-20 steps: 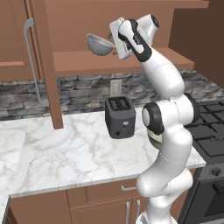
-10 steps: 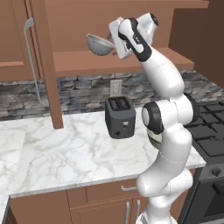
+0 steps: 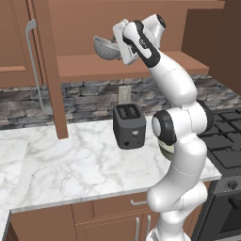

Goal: Open the cabinet and setup a tea strainer by placing it in the bowl upright.

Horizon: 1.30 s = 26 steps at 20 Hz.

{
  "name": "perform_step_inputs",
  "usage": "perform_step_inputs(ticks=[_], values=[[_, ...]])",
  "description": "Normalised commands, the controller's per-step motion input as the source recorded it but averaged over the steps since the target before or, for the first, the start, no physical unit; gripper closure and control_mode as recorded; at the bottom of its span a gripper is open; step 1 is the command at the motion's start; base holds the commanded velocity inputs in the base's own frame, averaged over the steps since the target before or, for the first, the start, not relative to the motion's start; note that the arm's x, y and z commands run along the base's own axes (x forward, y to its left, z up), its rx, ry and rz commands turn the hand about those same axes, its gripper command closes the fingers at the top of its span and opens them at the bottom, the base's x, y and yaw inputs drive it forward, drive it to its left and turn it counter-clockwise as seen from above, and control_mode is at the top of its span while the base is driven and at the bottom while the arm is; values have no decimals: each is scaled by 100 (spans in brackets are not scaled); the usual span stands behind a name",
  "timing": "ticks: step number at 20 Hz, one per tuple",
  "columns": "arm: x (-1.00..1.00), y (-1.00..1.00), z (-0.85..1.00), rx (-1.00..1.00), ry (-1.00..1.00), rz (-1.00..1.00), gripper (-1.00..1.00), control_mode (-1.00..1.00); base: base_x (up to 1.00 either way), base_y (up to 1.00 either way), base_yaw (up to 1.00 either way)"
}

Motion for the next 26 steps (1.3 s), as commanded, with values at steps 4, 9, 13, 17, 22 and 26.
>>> perform_step_inputs(ticks=[4,9,13,17,22,26], values=[[-4,4,-7,0,0,0,-100,-100,0,0,0],[-7,0,-2,0,0,0,-100,-100,0,0,0],[0,0,0,0,0,0,-100,-100,0,0,0],[0,0,0,0,0,0,-100,-100,0,0,0],[3,0,-3,0,0,0,-100,-100,0,0,0],[12,1,-14,0,0,0,-100,-100,0,0,0]])
